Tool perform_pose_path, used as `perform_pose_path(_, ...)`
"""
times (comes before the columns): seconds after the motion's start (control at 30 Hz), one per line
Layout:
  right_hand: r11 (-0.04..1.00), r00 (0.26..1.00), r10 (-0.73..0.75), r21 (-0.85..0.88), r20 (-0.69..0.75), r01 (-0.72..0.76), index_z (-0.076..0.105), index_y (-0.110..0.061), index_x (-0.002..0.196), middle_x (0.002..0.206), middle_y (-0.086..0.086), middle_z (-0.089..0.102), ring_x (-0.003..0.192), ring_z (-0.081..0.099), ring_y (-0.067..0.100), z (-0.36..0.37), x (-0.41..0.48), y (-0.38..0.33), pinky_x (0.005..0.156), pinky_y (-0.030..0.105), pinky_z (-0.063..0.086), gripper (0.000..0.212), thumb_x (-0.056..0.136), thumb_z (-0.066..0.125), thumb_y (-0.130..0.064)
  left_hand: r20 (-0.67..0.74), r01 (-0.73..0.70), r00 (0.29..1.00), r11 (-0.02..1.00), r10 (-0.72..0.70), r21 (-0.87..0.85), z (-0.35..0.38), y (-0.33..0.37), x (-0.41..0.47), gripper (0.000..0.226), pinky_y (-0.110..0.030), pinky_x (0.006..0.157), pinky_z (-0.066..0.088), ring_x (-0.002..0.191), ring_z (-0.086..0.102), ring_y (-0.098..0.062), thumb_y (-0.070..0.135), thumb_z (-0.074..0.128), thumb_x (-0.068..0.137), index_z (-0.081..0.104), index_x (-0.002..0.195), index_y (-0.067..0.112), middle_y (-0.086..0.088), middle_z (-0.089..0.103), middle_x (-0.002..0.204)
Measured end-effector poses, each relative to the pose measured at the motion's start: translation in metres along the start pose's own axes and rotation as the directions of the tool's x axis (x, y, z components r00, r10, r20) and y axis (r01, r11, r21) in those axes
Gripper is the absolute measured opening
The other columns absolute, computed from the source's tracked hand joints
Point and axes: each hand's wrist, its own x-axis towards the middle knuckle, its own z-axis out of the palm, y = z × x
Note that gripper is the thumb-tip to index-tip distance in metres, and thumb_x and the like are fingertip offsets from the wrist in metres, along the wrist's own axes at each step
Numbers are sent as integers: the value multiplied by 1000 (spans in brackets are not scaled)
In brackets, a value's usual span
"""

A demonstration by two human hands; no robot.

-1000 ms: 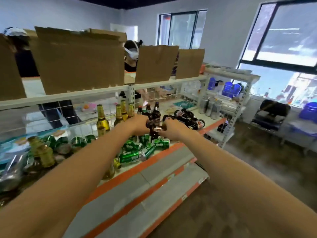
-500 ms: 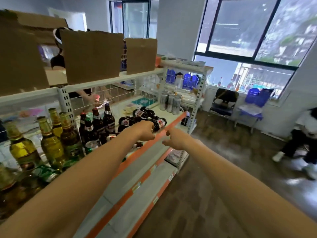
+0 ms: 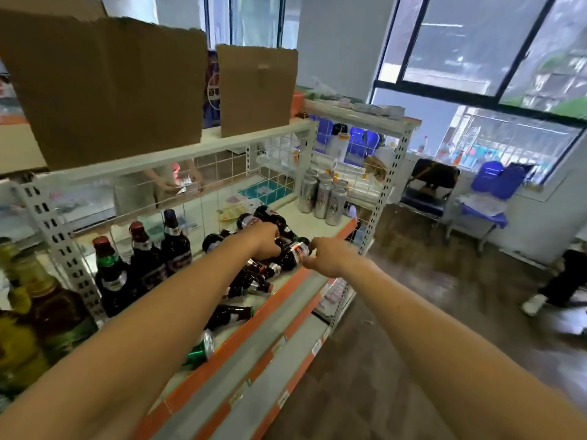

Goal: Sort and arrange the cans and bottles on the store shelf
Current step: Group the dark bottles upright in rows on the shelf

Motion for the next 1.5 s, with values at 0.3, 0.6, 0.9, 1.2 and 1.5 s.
perform_pose_path(0.3,999,997,-48,29,57,46,51,-8,137,134,13,57,119,56,32,-7,110,64,95,41,48,54,96,58,-43,14,103,995,995,-103,-1,9,5,109,49,-39,100,46,122,53,-28,27,59,94,50,138,10,-12,53,138)
perform_pose_path(0.6,979,971,-204,49,125,200,45,-10,143,139,12,54,124,53,30,-16,221,124,97,37,44,58,97,57,-43,-17,247,969,969,-247,10,14,36,199,50,-37,98,47,121,53,-28,27,59,95,48,141,11,-12,51,139)
perform_pose_path(0.9,970,948,-243,78,207,232,50,-9,136,134,12,55,119,55,30,18,313,109,93,38,47,53,93,57,-41,4,377,926,926,-377,-37,25,-11,261,43,-36,90,50,111,58,-27,24,60,91,55,133,14,-10,58,128)
perform_pose_path(1.2,983,937,-183,80,298,167,55,-9,125,123,12,60,111,59,31,61,382,83,84,33,45,41,94,57,-35,32,405,914,904,-405,-139,45,-77,316,29,-39,86,54,97,61,-25,21,60,85,63,113,14,-7,65,114)
perform_pose_path(1.5,983,893,-176,118,415,139,61,-9,117,112,9,64,100,63,27,96,414,78,82,33,52,45,84,67,-39,36,454,890,875,-455,-166,65,-101,334,25,-34,79,49,98,59,-27,16,57,89,64,111,6,-11,62,112)
